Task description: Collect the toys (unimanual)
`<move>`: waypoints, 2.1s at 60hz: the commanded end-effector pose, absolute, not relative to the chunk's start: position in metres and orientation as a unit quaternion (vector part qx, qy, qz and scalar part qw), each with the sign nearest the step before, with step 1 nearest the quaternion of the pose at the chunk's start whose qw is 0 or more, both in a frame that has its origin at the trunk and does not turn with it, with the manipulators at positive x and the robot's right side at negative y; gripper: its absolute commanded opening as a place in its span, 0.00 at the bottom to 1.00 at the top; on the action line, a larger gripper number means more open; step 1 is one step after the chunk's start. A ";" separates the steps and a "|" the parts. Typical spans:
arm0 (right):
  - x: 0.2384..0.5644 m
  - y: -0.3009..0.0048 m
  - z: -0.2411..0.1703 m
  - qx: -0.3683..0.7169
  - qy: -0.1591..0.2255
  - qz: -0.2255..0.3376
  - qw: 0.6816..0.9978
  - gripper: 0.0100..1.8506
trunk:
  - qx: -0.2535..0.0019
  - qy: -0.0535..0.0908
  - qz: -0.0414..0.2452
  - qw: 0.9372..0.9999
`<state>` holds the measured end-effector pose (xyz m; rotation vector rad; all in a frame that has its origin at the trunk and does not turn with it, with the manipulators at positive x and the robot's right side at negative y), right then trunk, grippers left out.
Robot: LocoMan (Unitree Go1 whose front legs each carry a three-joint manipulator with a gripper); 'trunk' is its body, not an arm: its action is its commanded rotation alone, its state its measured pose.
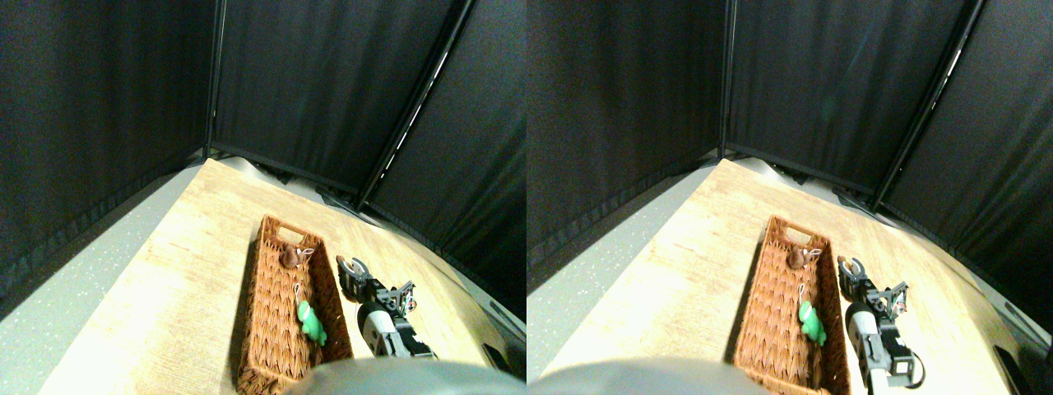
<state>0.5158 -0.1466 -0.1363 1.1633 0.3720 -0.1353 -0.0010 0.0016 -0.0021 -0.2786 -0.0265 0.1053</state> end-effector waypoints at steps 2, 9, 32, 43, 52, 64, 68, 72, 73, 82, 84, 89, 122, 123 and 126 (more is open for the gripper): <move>0.518 -0.144 -0.125 0.538 0.152 -0.039 0.829 0.03 | -0.141 -0.011 0.072 0.987; 0.522 -0.138 -0.123 0.547 0.160 -0.025 0.822 0.03 | -0.146 -0.013 0.075 0.986; 0.524 -0.109 -0.118 0.545 0.182 0.009 0.818 0.03 | -0.155 -0.014 0.079 0.985; 0.523 -0.098 -0.123 0.556 0.200 0.003 0.807 0.03 | -0.159 -0.013 0.084 0.984; 0.524 -0.093 -0.126 0.568 0.210 -0.001 0.796 0.03 | -0.160 -0.012 0.084 0.983; 0.528 -0.093 -0.127 0.571 0.204 -0.010 0.795 0.03 | -0.158 -0.010 0.082 0.984; 0.529 -0.092 -0.128 0.571 0.214 -0.013 0.792 0.18 | -0.157 -0.010 0.081 0.984; 0.530 -0.093 -0.127 0.567 0.234 -0.016 0.789 0.48 | -0.156 -0.008 0.080 0.984; 0.530 -0.093 -0.127 0.567 0.234 -0.016 0.789 0.48 | -0.156 -0.008 0.079 0.985; 0.532 -0.098 -0.126 0.554 0.239 -0.009 0.797 0.71 | -0.151 -0.005 0.074 0.986; 0.532 -0.099 -0.126 0.553 0.240 -0.006 0.798 0.70 | -0.150 -0.004 0.072 0.986; 0.533 -0.103 -0.126 0.556 0.232 -0.011 0.798 0.70 | -0.146 0.000 0.067 0.987; 0.541 -0.190 -0.105 0.555 0.113 -0.084 0.820 0.44 | -0.089 0.006 0.005 0.996; 0.539 -0.196 -0.105 0.554 0.109 -0.087 0.821 0.44 | -0.086 0.006 0.003 0.996; 0.537 -0.203 -0.105 0.548 0.104 -0.094 0.825 0.44 | -0.082 0.008 -0.001 0.997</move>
